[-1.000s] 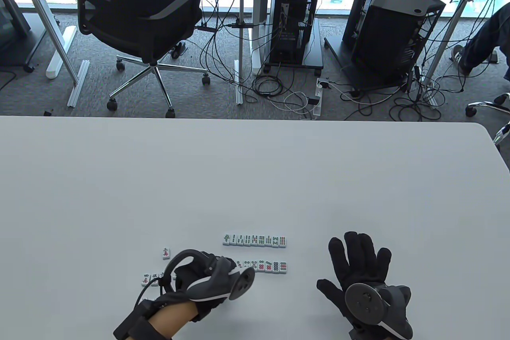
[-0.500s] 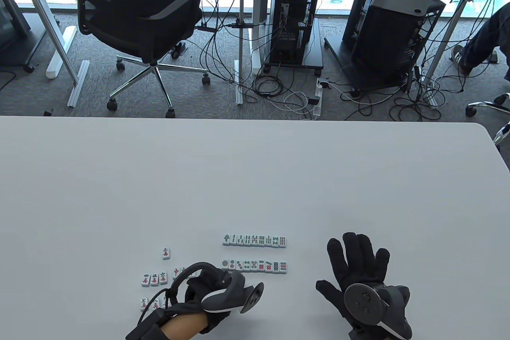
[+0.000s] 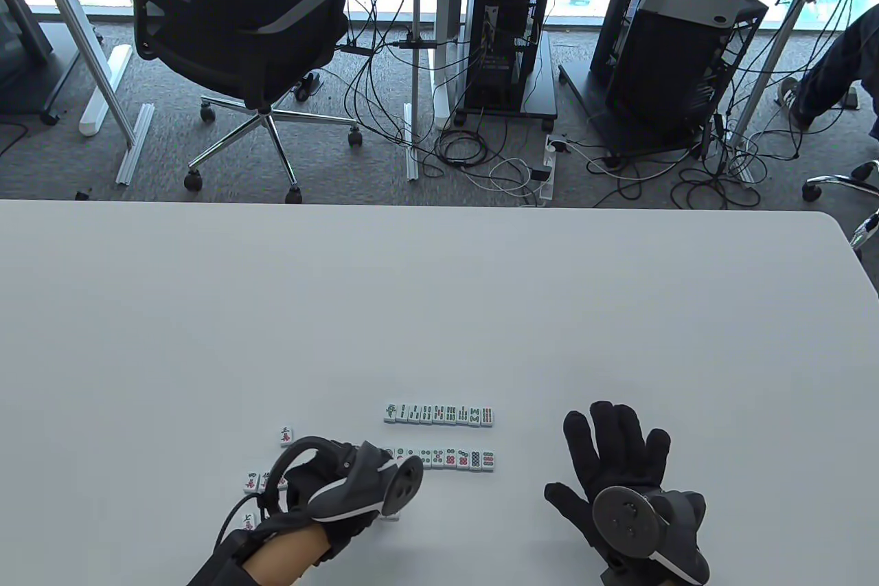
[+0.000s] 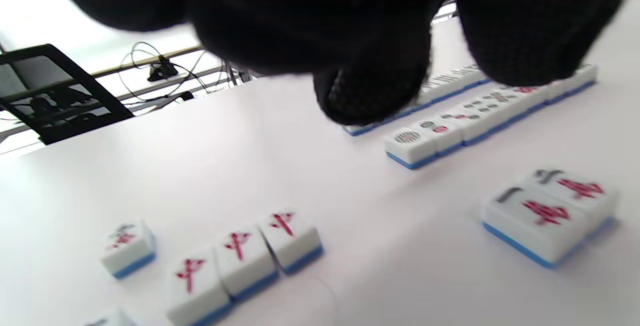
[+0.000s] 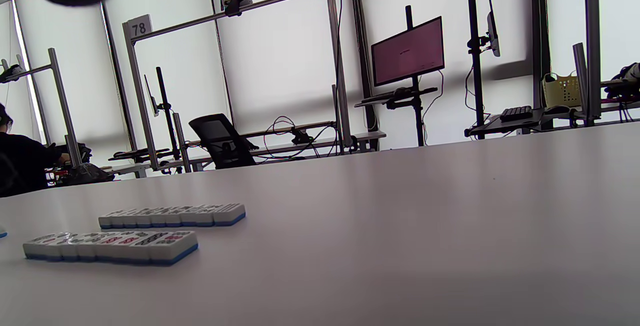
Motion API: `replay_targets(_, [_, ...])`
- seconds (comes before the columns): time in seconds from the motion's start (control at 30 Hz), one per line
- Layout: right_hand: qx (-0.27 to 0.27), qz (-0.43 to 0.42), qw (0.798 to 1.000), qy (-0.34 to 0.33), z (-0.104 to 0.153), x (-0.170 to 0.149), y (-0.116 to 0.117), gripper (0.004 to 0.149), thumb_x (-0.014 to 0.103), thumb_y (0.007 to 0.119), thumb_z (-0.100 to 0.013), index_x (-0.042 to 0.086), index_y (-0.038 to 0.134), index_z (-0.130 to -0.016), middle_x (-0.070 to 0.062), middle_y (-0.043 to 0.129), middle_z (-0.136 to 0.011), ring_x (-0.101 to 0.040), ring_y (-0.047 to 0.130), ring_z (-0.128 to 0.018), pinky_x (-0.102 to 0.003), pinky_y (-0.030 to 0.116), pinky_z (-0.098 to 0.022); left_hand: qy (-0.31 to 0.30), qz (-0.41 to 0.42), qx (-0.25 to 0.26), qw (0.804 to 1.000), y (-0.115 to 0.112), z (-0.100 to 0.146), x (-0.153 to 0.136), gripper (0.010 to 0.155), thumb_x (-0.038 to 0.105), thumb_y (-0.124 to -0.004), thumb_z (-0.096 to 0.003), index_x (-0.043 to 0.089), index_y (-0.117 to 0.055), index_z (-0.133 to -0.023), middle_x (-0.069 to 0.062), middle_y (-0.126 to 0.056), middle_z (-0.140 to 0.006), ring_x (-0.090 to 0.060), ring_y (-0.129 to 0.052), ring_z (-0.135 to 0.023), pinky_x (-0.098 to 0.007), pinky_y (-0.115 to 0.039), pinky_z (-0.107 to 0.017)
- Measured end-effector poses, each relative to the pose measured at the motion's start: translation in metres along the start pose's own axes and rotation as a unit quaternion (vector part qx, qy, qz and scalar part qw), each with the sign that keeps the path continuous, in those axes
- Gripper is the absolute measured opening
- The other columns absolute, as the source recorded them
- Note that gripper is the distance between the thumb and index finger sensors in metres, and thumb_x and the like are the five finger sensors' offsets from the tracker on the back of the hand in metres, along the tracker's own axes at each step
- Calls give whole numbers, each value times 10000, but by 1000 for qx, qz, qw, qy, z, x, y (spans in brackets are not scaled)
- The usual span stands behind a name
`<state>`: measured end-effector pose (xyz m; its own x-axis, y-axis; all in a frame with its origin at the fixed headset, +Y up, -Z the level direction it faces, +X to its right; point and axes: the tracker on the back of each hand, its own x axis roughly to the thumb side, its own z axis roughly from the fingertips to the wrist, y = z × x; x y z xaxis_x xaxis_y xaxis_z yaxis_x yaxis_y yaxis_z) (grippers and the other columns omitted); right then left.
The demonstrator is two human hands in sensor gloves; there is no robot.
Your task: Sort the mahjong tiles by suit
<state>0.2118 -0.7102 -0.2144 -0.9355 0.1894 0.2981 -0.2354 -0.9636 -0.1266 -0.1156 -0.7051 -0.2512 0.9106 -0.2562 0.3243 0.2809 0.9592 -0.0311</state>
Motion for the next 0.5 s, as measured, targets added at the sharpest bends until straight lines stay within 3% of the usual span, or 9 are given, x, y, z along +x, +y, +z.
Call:
replay_targets(0.13, [0,-1,1000,0,0,0,0,843,638,596,-426,331,128,-1057,-122,129,-1153,-432,140,-1042,-751,211,-690,80,-3,-6,997,2,-6,-50,619,536,-880,-274,214,-860,-802,100,-1021,-486,-97,-989,-187,-384,-864,-286])
replay_targets(0.27, [0,-2,1000,0,0,0,0,843,638,597,-426,331,131,-1058,-123,131,-1154,-432,141,-1041,-751,210,-690,134,-23,-32,990,-23,-11,-88,591,511,-890,-274,217,-872,-787,103,-1024,-466,-95,-984,-168,-380,-864,-273])
replay_targets(0.5, [5,-1,1000,-1,-1,0,1,842,638,596,-427,331,132,-1058,-125,131,-1154,-432,143,-1042,-751,213,-690,135,-21,-93,986,-68,-24,-100,620,534,-885,-263,242,-853,-810,116,-1020,-471,-79,-977,-163,-369,-867,-268])
